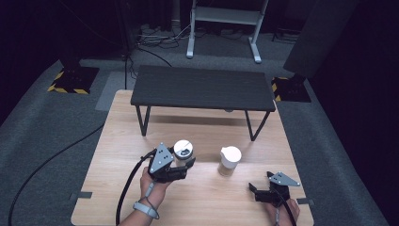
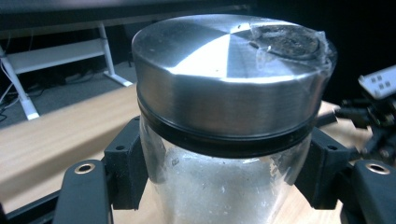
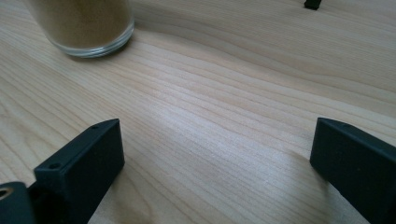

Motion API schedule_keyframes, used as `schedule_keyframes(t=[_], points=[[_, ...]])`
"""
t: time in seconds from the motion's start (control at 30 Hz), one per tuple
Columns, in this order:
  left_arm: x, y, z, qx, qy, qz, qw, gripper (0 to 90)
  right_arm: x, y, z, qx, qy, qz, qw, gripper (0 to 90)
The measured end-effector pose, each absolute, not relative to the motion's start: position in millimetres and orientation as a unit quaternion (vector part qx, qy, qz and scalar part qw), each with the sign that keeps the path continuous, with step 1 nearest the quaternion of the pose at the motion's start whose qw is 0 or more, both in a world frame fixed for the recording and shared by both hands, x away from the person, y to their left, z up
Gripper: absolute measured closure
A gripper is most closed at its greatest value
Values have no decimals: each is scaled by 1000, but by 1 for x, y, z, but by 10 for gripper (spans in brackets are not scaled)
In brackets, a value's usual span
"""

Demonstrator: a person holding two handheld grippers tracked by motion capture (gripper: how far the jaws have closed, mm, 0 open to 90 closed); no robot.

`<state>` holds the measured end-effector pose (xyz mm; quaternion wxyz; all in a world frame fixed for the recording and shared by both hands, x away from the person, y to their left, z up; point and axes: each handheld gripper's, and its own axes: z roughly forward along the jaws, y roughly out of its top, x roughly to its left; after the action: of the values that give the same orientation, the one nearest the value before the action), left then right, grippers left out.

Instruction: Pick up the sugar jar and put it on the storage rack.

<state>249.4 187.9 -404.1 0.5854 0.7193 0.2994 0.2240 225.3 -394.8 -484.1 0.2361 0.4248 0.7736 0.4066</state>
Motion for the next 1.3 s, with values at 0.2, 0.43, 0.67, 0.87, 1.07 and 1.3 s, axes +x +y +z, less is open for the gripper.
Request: schedule_keyframes(t=[0.2, 0.43, 0.67, 0.87, 1.07, 1.3], points=[[269, 185, -380, 718, 295, 232, 585, 309, 225, -395, -484, 425, 774, 407, 236, 25], [292, 175, -355, 722, 287, 250, 577, 309, 225, -395, -484, 425, 774, 407, 236, 25], [315, 170, -338, 718, 299, 256, 574, 309, 225, -395, -484, 425, 774, 407, 236, 25], [340, 171, -318, 707, 315, 250, 581, 309, 225, -395, -484, 424, 774, 407, 236, 25], [362, 167, -296, 707, 323, 274, 566, 309, 225, -395, -484, 423, 774, 407, 236, 26], [392, 157, -285, 698, 351, 289, 553, 309, 226, -394, -484, 424, 774, 407, 236, 26]])
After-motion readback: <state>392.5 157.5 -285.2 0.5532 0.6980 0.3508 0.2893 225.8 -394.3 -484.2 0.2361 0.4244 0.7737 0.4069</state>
